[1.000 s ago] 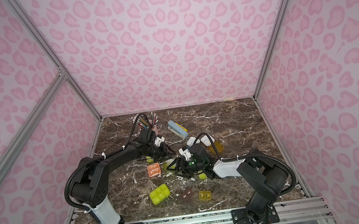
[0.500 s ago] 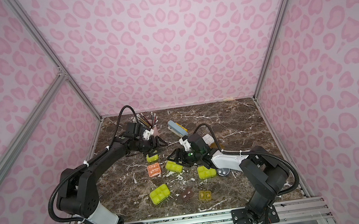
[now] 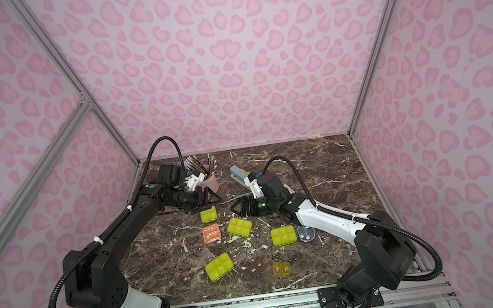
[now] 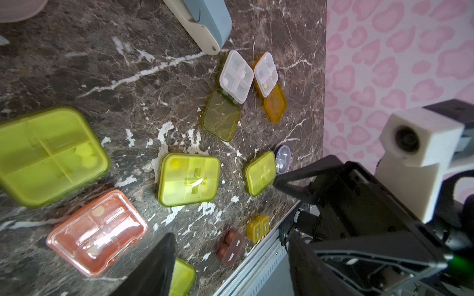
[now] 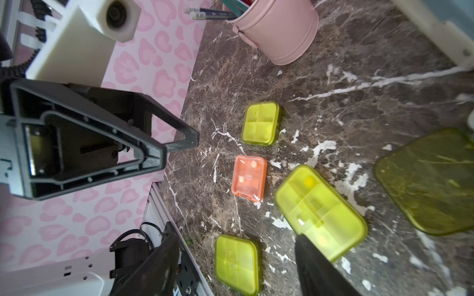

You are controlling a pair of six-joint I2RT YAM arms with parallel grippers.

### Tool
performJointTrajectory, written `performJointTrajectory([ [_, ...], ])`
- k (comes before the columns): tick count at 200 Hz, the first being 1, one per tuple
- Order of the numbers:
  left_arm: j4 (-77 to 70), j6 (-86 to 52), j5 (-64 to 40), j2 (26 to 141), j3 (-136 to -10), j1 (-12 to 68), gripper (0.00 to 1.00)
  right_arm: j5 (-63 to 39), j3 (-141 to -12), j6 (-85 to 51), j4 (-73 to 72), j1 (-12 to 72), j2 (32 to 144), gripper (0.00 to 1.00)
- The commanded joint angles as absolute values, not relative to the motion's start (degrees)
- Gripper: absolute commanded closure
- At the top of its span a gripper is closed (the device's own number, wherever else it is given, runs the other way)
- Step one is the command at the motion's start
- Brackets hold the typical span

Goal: Close pillboxes
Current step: Close the lid on the pillbox.

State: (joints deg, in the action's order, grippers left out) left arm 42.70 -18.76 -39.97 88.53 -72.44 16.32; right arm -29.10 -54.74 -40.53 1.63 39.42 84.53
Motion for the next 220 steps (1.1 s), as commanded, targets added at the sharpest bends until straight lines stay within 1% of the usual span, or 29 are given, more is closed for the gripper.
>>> performJointTrajectory([
  [1, 49.6, -9.3, -39.6, 87.4, -74.3, 18.7, 0.27, -24.6, -53.0, -35.3, 5.9, 39.3, 82.8, 0.27],
  [20, 52.1, -6.7, -36.0, 87.6, -75.1, 20.9, 0.26, -24.9, -50.7, -35.0, 6.4, 38.6, 81.5, 0.27],
  [47, 51.4, -7.3, -33.4, 89.4, -73.7, 20.9, 0.21, -27.3, -46.6, -37.4, 3.5, 37.5, 80.1, 0.26],
  [80, 48.7, -8.2, -36.6, 94.4, -73.1, 21.0, 0.20, -30.9, -41.0, -42.6, -3.3, 37.1, 80.4, 0.26],
  [109, 48.3, -7.8, -36.4, 98.0, -74.4, 21.1, 0.20, -34.5, -37.4, -46.6, -8.8, 37.1, 83.1, 0.26],
  [220, 42.6, -8.4, -39.2, 106.5, -73.5, 21.5, 0.24, -37.4, -38.6, -50.0, -16.7, 37.1, 94.7, 0.28],
])
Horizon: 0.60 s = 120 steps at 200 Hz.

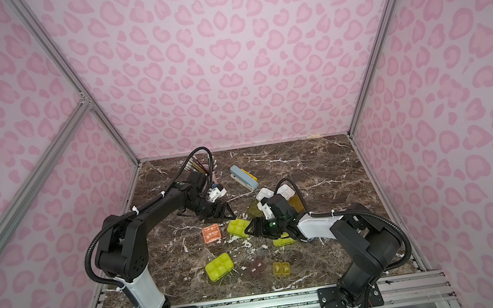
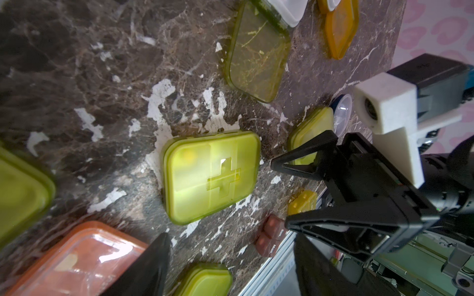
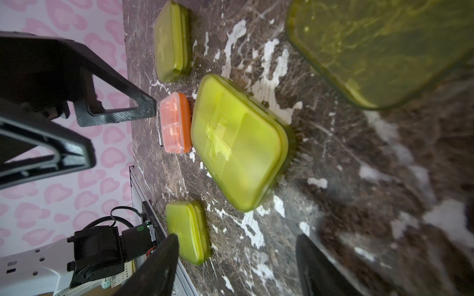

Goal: Close pillboxes
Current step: Close the lid on the pillbox.

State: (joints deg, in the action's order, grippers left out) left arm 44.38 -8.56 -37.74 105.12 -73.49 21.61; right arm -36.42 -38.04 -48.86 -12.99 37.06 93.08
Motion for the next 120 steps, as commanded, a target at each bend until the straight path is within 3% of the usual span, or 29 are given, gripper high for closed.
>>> performJointTrajectory([
  [1, 42.6, -8.4, -39.2, 106.6, -73.5, 21.5, 0.24, -37.4, -38.5, -50.0, -16.7, 37.1, 94.7, 0.28],
  [120, 43.3, -8.7, -36.8, 113.0, -74.8, 21.5, 0.30, -36.7, -38.2, -52.3, -21.1, 37.6, 98.7, 0.30],
])
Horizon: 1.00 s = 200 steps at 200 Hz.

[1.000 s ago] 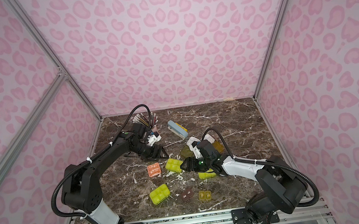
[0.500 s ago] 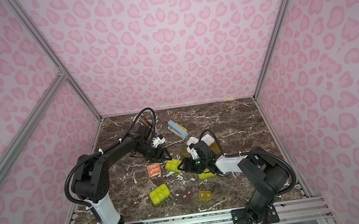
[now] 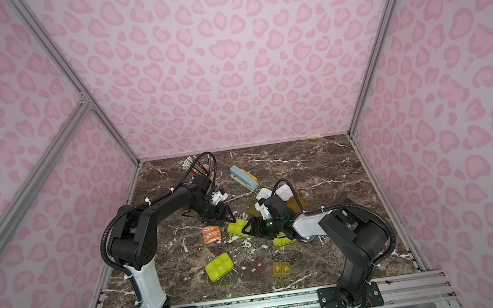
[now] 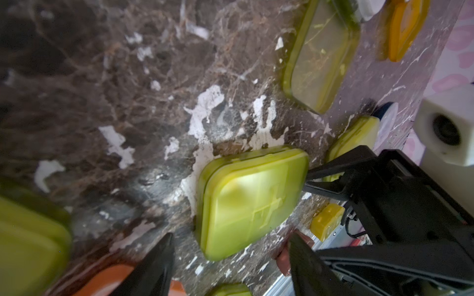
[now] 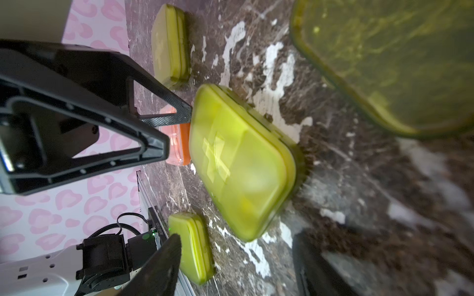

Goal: Close pillboxes
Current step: Close the lid on the pillbox.

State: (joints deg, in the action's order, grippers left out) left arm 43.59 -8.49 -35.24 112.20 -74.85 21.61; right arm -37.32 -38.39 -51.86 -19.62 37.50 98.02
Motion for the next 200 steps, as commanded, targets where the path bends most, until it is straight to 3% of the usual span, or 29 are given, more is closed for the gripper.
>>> performJointTrajectory([
  [1, 43.3, -8.7, -36.8, 113.1, -74.8, 21.5, 0.30, -36.7, -38.3, -52.3, -21.1, 37.6, 98.7, 0.30],
  [125, 41.0, -10.4, -41.1, 114.8, -73.9, 22.3, 0.34, -37.5, -37.3, -56.4, -30.8, 37.3, 103.2, 0.31],
  [200, 40.9, -10.4, -42.0, 115.0, -74.0, 22.7, 0.45, -37.4, -37.0, -57.0, -31.7, 37.3, 103.1, 0.32],
])
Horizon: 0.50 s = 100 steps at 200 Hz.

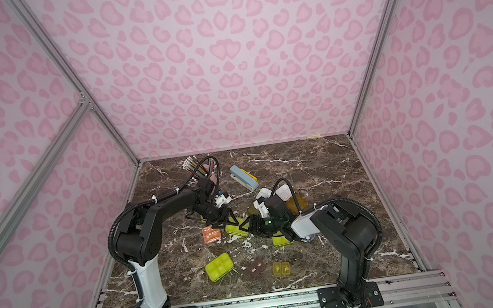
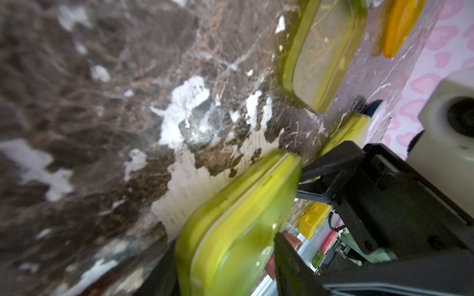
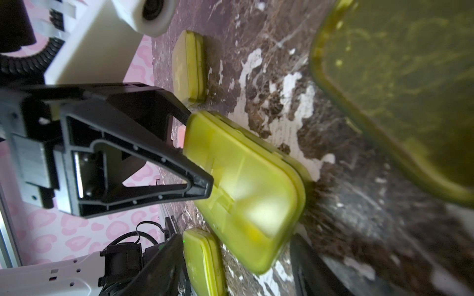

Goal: Close pillboxes
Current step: Close the lid on the pillbox.

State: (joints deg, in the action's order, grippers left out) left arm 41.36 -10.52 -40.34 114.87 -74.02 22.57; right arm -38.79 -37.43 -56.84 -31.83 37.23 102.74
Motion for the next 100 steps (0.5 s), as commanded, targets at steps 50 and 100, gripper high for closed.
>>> performJointTrajectory([
  [50, 41.1, -10.4, -42.1, 115.1, -74.1, 22.8, 0.49, -37.4, -36.7, -57.0, -31.7, 37.3, 103.0, 0.32],
  [100, 41.2, -10.2, -42.2, 115.3, -74.1, 22.8, 0.55, -37.4, -36.8, -57.0, -31.8, 37.3, 103.1, 0.32],
])
